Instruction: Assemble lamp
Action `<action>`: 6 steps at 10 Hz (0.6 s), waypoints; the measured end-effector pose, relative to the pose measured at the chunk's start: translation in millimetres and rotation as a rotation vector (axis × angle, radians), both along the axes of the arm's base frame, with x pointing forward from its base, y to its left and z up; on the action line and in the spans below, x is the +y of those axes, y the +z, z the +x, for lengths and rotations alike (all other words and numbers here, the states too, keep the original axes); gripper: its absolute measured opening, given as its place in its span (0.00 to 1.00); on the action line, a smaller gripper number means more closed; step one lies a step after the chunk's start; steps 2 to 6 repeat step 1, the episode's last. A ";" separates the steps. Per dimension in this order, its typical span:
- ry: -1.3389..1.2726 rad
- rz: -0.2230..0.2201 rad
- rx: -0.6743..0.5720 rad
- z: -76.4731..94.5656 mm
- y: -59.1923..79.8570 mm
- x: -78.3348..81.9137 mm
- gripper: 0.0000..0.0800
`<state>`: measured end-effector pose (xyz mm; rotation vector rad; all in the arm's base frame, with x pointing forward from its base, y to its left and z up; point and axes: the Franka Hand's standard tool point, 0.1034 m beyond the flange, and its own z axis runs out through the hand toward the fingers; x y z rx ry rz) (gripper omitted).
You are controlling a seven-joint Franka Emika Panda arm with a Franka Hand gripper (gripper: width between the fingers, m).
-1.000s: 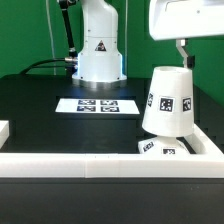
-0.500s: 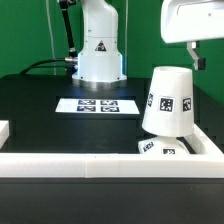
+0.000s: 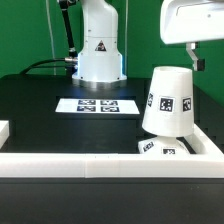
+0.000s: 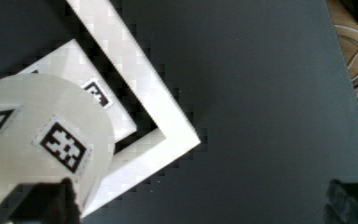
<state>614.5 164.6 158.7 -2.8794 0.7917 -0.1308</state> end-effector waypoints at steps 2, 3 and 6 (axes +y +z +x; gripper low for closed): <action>0.000 0.000 0.000 0.0 0.0 0.0 0.87; 0.000 0.000 0.000 0.0 0.0 0.0 0.87; 0.000 0.000 0.000 0.0 0.0 0.0 0.87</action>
Offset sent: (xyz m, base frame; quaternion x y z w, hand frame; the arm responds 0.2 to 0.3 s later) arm 0.0000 0.0000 0.0000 0.0000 0.0000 0.0000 1.0000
